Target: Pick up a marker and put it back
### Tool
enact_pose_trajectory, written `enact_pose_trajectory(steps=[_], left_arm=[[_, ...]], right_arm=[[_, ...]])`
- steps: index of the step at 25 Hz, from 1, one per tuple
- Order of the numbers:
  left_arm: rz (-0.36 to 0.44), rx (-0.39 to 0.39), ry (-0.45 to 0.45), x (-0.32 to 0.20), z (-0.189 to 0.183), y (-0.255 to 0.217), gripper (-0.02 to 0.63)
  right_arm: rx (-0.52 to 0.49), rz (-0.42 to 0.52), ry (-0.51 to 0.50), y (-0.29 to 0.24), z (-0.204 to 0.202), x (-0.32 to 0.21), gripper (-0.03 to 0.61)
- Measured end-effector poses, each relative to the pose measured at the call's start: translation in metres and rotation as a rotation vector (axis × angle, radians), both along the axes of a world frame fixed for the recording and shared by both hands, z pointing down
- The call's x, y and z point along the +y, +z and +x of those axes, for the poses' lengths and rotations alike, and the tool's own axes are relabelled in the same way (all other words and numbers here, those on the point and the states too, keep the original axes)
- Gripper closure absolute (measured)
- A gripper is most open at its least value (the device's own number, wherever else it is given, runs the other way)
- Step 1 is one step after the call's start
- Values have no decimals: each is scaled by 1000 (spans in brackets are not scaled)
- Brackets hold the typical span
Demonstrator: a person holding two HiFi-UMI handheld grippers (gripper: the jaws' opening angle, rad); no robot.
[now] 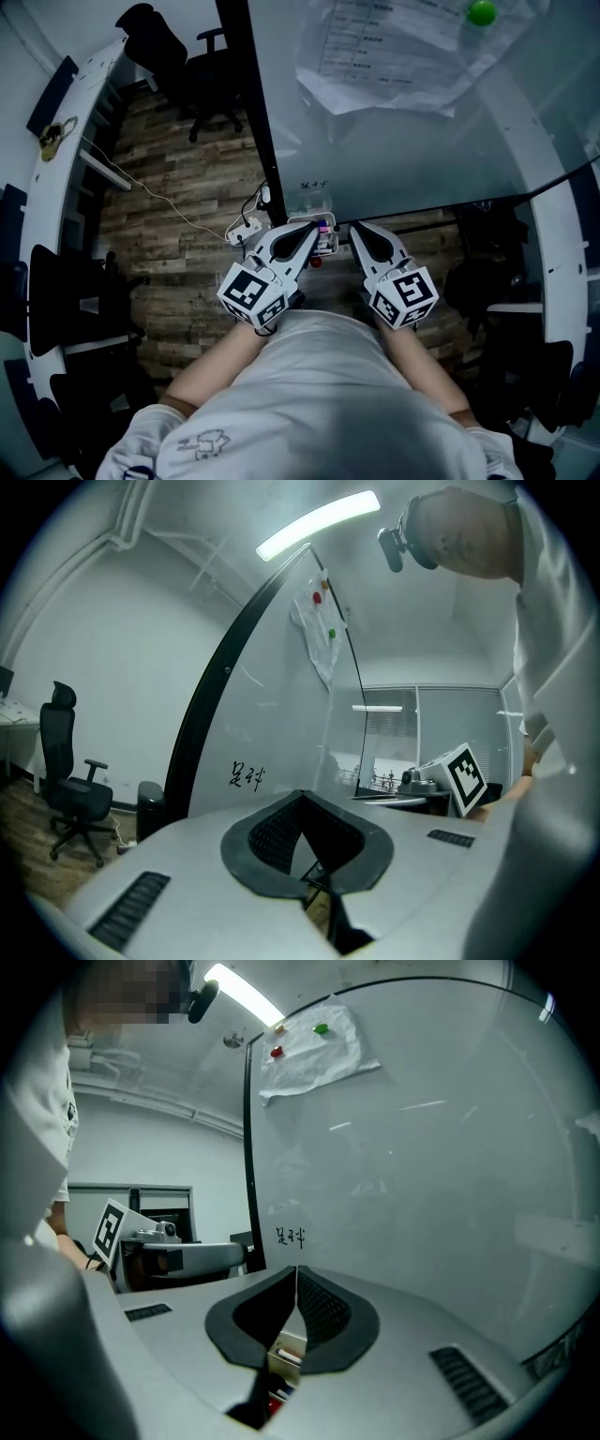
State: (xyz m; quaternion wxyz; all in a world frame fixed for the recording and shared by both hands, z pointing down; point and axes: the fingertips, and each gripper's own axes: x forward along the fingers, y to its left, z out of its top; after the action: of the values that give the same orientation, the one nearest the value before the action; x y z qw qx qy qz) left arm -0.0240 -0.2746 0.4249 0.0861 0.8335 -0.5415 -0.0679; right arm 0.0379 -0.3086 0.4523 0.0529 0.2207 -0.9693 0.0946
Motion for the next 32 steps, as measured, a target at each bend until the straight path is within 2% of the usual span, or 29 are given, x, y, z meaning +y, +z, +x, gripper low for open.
enact_pose_trajectory(steps=[8,14,18,25,32], left_arm=[[-99,8,10,-14,-6,37,607],[-138,10,23,-22,-6,55,607],[-173,21,23,-25,-8,69,608],[-208,32,36,-30,-5,82,607],[-227,42,28,-29,-9,90,607]], right_arm=[[46,-61,-15,37,-8,-8,565],[96,-103,-24,66,-17,-15,560],[133,-128,-29,87,-22,-18,502],[203,-173,-48,117,-28,-18,472],[229,-199,-58,129,-33,-15,471]])
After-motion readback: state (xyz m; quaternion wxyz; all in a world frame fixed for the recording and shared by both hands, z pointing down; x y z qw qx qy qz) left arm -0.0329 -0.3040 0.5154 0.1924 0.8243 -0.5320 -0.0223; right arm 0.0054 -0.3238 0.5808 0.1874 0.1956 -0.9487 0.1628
